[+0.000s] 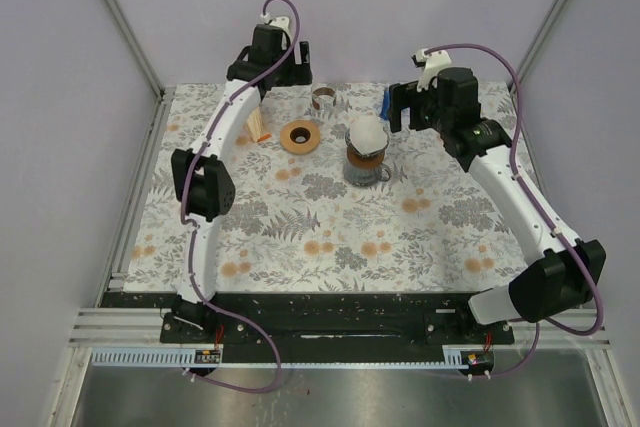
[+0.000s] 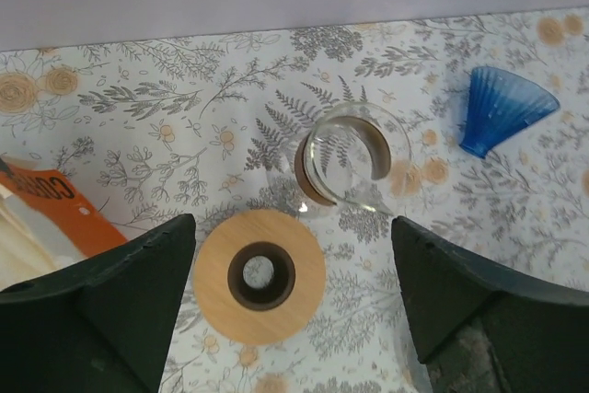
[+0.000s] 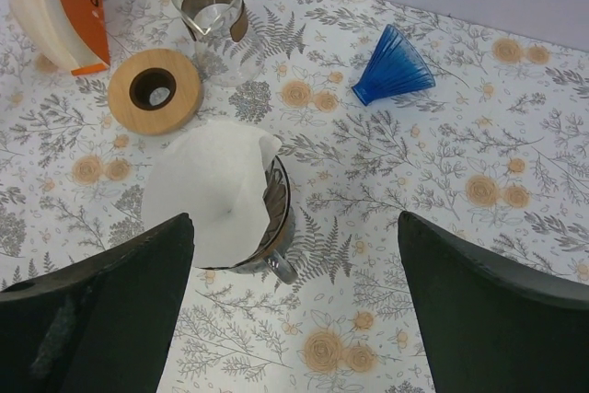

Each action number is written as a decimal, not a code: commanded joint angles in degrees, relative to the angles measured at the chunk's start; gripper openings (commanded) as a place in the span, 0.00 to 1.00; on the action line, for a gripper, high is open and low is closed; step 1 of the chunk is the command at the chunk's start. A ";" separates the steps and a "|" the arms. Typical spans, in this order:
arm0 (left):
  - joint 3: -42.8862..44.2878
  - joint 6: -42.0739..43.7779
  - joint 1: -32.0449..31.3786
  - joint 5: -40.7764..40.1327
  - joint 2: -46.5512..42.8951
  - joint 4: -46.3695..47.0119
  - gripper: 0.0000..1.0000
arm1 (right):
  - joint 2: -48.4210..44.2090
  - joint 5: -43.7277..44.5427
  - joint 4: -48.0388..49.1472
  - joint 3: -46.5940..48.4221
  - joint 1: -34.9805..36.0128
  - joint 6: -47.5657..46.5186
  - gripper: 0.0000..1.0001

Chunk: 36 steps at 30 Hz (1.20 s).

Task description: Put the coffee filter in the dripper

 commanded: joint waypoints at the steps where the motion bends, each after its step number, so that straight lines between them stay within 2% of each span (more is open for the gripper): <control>1: 7.20 -6.36 -1.20 -6.23 5.51 5.30 0.88 | -2.54 1.74 0.82 -1.53 -0.22 -1.97 0.99; 9: 8.96 -7.25 -2.34 -8.44 12.90 11.54 0.81 | -2.63 1.74 -0.41 -2.76 -0.31 -3.20 0.99; 14: 9.85 -6.98 -2.61 -7.91 15.90 11.81 0.69 | -3.33 1.83 -0.41 -3.73 -0.31 -4.60 1.00; 23: 5.98 -4.87 -3.05 -6.94 16.08 12.08 0.22 | -4.21 1.74 -0.33 -4.17 -0.31 -6.37 0.99; 29: 4.13 -4.61 -2.87 -6.24 12.74 11.90 0.02 | -4.39 1.74 -0.24 -4.43 -0.31 -5.93 1.00; 36: 7.99 -4.61 -2.00 -3.69 7.74 9.97 0.00 | -5.62 -0.37 -0.85 -4.17 -0.31 -4.52 0.99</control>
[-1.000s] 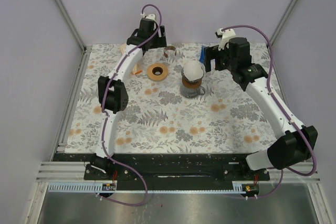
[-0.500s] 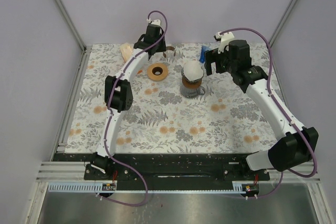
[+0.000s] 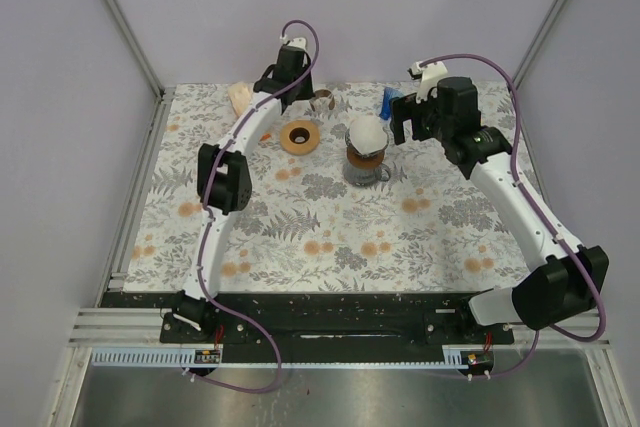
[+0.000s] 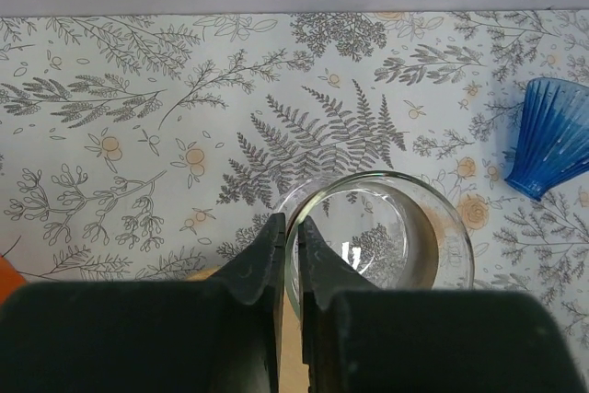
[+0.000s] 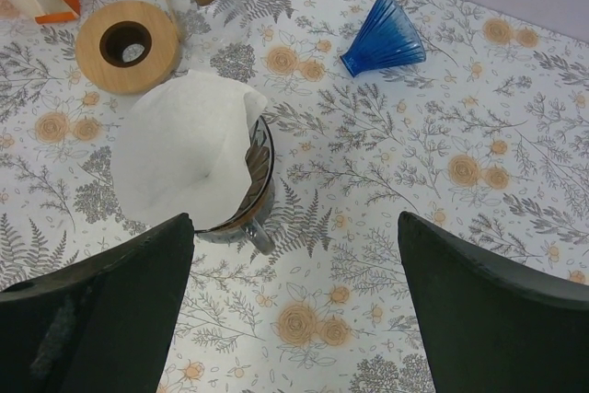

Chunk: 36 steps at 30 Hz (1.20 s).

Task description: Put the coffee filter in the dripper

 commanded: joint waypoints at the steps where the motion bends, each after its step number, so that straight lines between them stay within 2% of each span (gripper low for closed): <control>1: 3.49 0.59 0.89 2.32 -8.99 0.14 0.00 | -3.15 -0.87 0.26 0.33 -0.29 1.05 0.99; 5: 2.36 3.49 2.12 5.29 -15.40 -2.32 0.00 | -4.03 -2.01 0.17 0.07 -0.20 1.75 0.99; 11: -8.43 10.95 4.05 12.41 -29.63 -6.01 0.00 | -5.26 -4.56 0.17 -0.37 -0.29 3.07 0.99; 18: -31.36 20.89 4.67 21.65 -46.59 -11.91 0.00 | -7.28 -8.16 1.22 -1.69 -0.29 5.27 0.99; 24: -53.07 25.55 4.50 27.27 -59.26 -9.64 0.00 | -8.25 -10.71 2.98 -2.83 -0.20 6.24 1.00; 32: -71.36 28.45 2.83 28.16 -63.76 -1.64 0.00 | -9.30 -13.09 3.77 -3.09 -0.20 10.54 0.99; 36: -75.68 28.89 2.30 28.51 -63.93 2.49 0.00 | -10.97 -13.09 4.13 -4.41 -0.20 11.07 1.00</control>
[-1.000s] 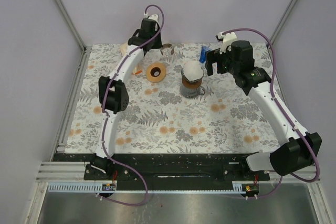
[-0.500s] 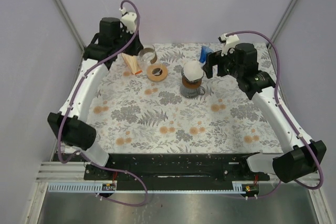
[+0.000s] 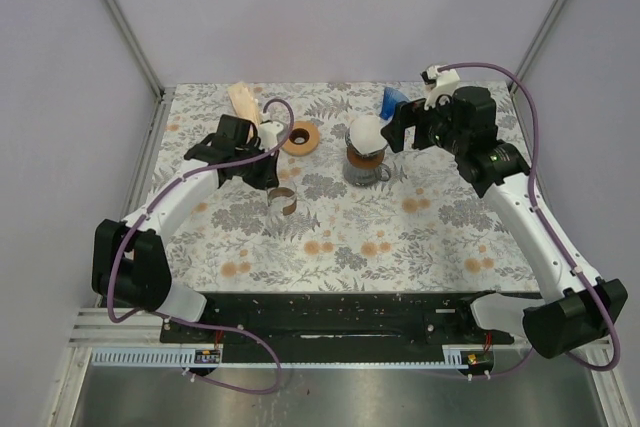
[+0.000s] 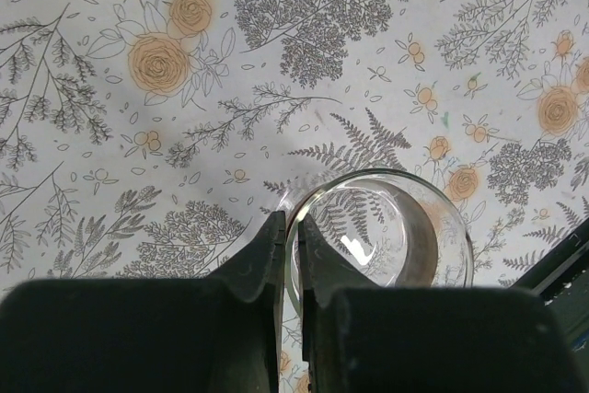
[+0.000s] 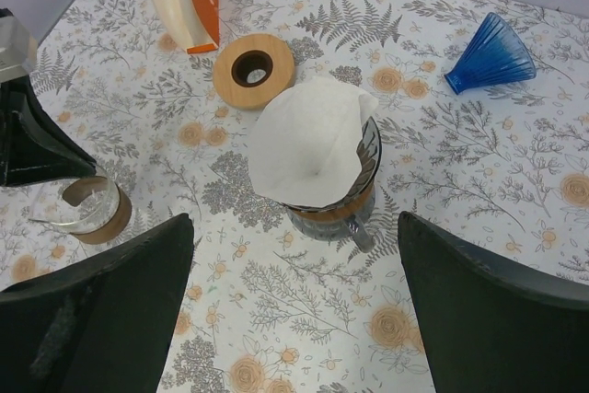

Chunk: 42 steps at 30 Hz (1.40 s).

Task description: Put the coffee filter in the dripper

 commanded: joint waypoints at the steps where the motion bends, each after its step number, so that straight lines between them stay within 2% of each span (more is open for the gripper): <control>1: -2.73 1.73 -0.85 2.57 -3.48 11.04 0.00 | -3.45 -1.18 2.77 -0.91 -0.20 1.72 0.99; 11: -7.39 2.43 -1.90 2.65 -2.25 18.08 0.00 | -3.63 -0.83 2.33 -1.27 -0.20 1.37 0.99; 12: -7.40 2.69 -2.08 3.26 -2.33 18.09 0.07 | -3.54 -0.74 2.33 -1.18 -0.20 1.37 0.99; 13: -7.13 2.78 -2.08 4.05 -2.42 17.57 0.21 | -3.37 -0.83 2.33 -1.18 -0.20 1.28 0.99; 16: -4.77 2.96 -2.08 5.73 -2.25 14.67 0.46 | -2.75 -0.83 2.33 -1.01 -0.20 1.10 0.99; 18: -2.22 2.70 -2.08 5.56 -1.90 12.39 0.59 | -2.32 -0.83 2.51 -0.92 -0.20 1.01 0.99; 21: 3.66 0.77 -1.73 4.50 -1.54 8.87 0.70 | -1.52 -1.09 2.51 -0.83 -0.20 0.75 1.00; 24: 10.07 -1.34 -0.33 8.18 -0.67 6.67 0.78 | -1.00 -1.09 2.60 -0.83 -0.20 0.23 0.99; 27: 15.53 -3.36 0.47 8.90 1.79 6.66 0.80 | -0.47 -0.83 2.60 -0.92 -0.20 -0.48 0.99; 30: 17.12 -8.19 0.47 -0.20 5.73 10.17 0.80 | -0.38 -0.30 2.60 -0.83 -0.20 -1.27 0.99; 33: 21.94 -13.20 0.56 -10.15 13.46 9.13 0.81 | -0.12 0.58 2.51 -0.48 -0.20 -2.23 0.99; 38: 30.64 -15.50 0.47 -17.72 24.81 8.50 0.82 | 0.41 1.63 2.25 -0.04 -0.20 -4.52 0.99; 42: 37.50 -14.19 0.64 -22.04 32.54 7.72 0.83 | 0.59 2.34 1.28 -0.12 -0.20 -6.10 1.00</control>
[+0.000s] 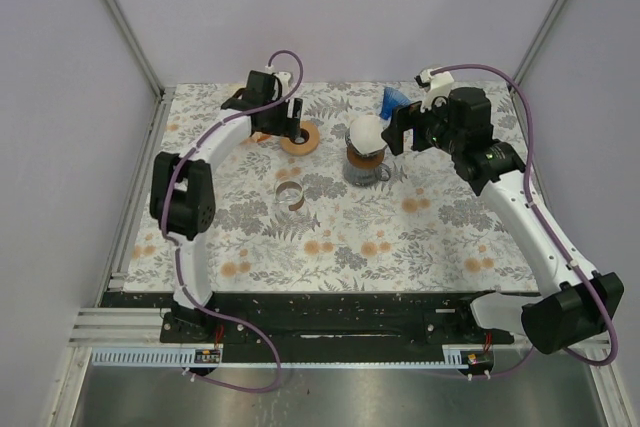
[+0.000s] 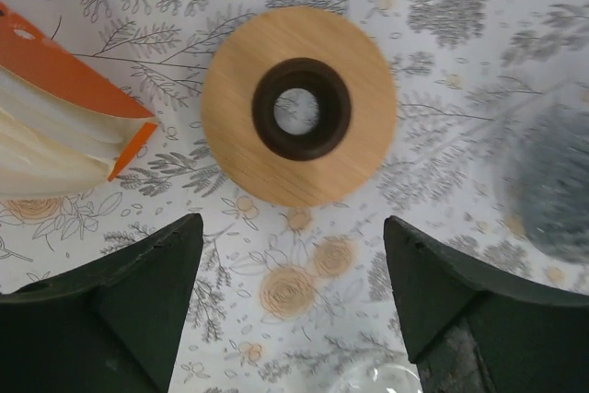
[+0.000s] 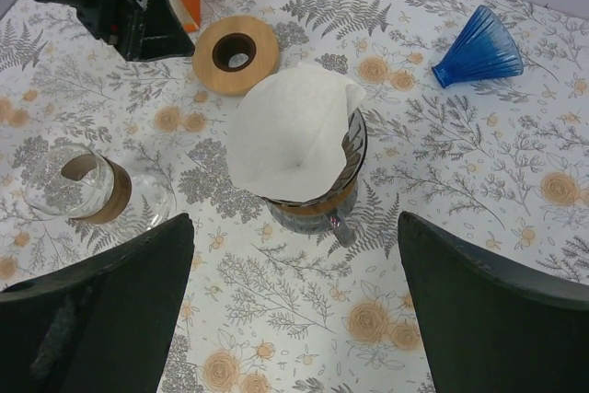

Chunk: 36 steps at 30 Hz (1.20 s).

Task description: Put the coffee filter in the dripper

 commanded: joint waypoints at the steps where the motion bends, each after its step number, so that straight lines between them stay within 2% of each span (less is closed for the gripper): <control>1: 8.90 -0.44 0.30 -10.16 4.66 0.42 0.83 | 0.26 2.14 1.06 0.97 -0.20 -3.39 0.99; 10: 17.43 0.36 0.29 -11.94 15.39 -1.95 0.82 | 1.93 3.11 0.97 1.05 -0.20 -6.21 1.00; 18: 20.68 -0.08 0.82 -11.07 20.84 -2.74 0.72 | 2.72 3.90 0.97 0.88 -0.20 -7.70 0.99; 28: 19.20 0.62 1.26 -2.28 22.61 -3.36 0.56 | 4.13 4.25 1.06 1.41 -0.20 -8.32 0.99; 29: 18.93 0.80 1.26 -1.23 22.60 -3.36 0.52 | 4.13 4.25 0.97 1.49 -0.20 -8.32 0.99; 33: 18.93 0.45 1.44 0.54 21.90 -4.41 0.18 | 3.69 4.08 0.89 1.58 -0.20 -8.06 0.99; 36: 21.56 1.15 1.35 0.45 20.24 -6.87 0.00 | 3.07 4.08 0.97 1.41 -0.20 -7.88 0.99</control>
